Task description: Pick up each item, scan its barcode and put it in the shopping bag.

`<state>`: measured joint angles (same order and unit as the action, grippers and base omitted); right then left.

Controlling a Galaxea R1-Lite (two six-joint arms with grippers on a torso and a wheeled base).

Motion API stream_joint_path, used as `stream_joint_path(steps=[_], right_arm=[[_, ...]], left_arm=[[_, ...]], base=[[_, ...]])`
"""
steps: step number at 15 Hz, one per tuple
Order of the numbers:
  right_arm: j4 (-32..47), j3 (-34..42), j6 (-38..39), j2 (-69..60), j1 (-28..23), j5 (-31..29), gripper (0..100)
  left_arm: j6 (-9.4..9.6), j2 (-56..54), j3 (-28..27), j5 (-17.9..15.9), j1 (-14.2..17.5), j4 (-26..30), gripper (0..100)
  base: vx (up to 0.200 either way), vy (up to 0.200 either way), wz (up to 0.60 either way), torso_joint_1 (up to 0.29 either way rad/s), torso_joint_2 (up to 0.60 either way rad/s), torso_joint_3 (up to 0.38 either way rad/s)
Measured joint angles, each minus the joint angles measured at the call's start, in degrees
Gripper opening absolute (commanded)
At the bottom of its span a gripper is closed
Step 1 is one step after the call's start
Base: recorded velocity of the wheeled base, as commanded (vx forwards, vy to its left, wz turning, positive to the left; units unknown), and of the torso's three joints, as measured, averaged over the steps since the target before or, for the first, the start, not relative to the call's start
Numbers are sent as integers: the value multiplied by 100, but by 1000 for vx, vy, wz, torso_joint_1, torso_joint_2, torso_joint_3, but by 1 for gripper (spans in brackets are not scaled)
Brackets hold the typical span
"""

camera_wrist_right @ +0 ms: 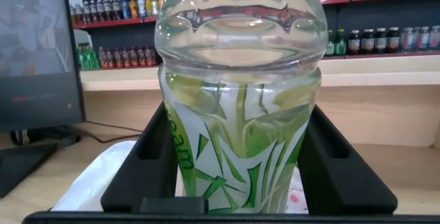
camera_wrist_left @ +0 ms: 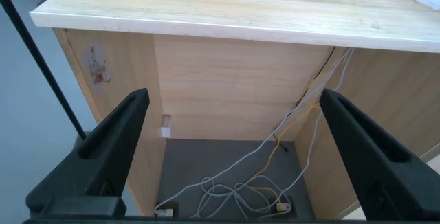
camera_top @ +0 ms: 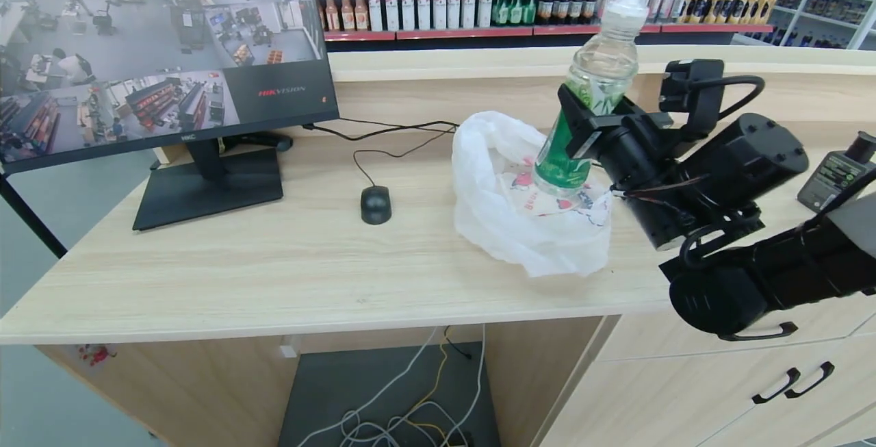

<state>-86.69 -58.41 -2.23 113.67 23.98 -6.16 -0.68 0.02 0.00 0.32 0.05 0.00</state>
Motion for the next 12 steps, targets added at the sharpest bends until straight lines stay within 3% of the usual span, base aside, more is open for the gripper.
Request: stream_joint_path(steps=[3, 8, 12], right_arm=[[627, -523, 7, 216, -26, 59, 0], [1073, -1664, 95, 764, -23, 80, 0], [1351, -2089, 196, 1097, -11, 91, 0]], left_arm=[[0, 0, 0, 0, 5, 0, 100], [0, 0, 0, 0, 2, 0, 100], [2, 0, 0, 0, 2, 0, 100]], base=[[0, 0, 0, 0, 0, 0], [0, 0, 0, 0, 0, 0], [0, 0, 0, 0, 0, 0]])
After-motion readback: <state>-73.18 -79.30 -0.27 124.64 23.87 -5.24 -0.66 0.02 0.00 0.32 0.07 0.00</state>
